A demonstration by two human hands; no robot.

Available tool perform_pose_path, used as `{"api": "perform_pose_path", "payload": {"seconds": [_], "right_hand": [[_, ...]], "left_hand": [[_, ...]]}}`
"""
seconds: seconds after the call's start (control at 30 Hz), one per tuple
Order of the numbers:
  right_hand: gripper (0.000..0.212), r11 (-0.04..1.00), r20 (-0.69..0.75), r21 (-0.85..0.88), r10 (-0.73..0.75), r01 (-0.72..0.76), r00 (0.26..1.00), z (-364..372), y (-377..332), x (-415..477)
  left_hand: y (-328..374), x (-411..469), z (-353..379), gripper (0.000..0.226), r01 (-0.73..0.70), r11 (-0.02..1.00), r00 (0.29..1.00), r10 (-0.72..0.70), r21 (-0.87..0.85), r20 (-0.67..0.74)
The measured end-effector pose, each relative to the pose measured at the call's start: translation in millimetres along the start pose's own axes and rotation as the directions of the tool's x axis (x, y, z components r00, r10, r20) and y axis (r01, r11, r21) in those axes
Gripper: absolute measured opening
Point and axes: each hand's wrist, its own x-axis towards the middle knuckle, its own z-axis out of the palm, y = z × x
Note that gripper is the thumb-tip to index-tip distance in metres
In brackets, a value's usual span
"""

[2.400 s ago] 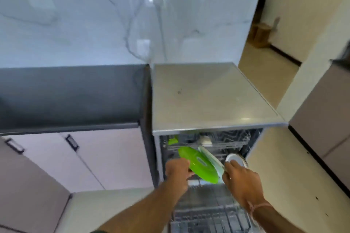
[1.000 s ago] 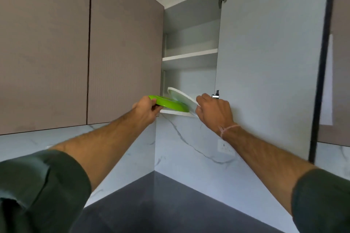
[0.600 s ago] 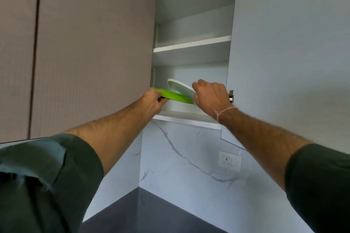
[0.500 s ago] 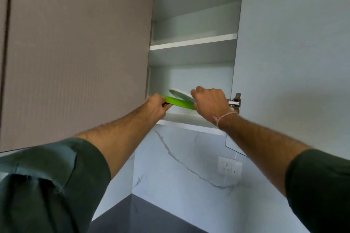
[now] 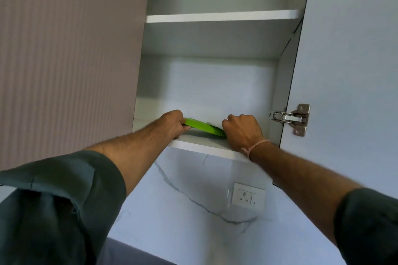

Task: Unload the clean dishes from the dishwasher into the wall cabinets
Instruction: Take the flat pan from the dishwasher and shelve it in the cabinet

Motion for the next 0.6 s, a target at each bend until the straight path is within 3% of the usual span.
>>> {"api": "perform_pose_path", "payload": {"seconds": [0.2, 0.3, 0.37, 0.47, 0.6], "right_hand": [[0.026, 0.999, 0.103, -0.027, 0.038, -0.035, 0.994, -12, -8, 12], [0.027, 0.997, 0.148, -0.008, 0.072, -0.071, 0.986, -14, -14, 13], [0.027, 0.996, 0.177, -0.004, 0.092, -0.092, 0.98, -15, -14, 11], [0.029, 0.992, 0.224, -0.005, 0.127, -0.129, 0.966, -18, -8, 6], [0.032, 0.985, 0.3, 0.011, 0.16, -0.172, 0.94, -20, 3, -3]], "left_hand": [[-3, 19, 8, 0.014, -0.017, 0.955, 0.998, -0.001, 0.295, 0.062], [-8, 27, 6, 0.018, -0.102, 0.943, 0.992, 0.075, 0.317, 0.098], [-6, 28, 9, 0.021, -0.082, 0.952, 0.977, 0.018, 0.295, 0.214], [-8, 23, 7, 0.013, -0.19, 0.818, 0.982, 0.169, 0.543, 0.088], [-10, 22, 16, 0.02, -0.202, 0.672, 0.977, 0.189, 0.712, 0.099]]}}
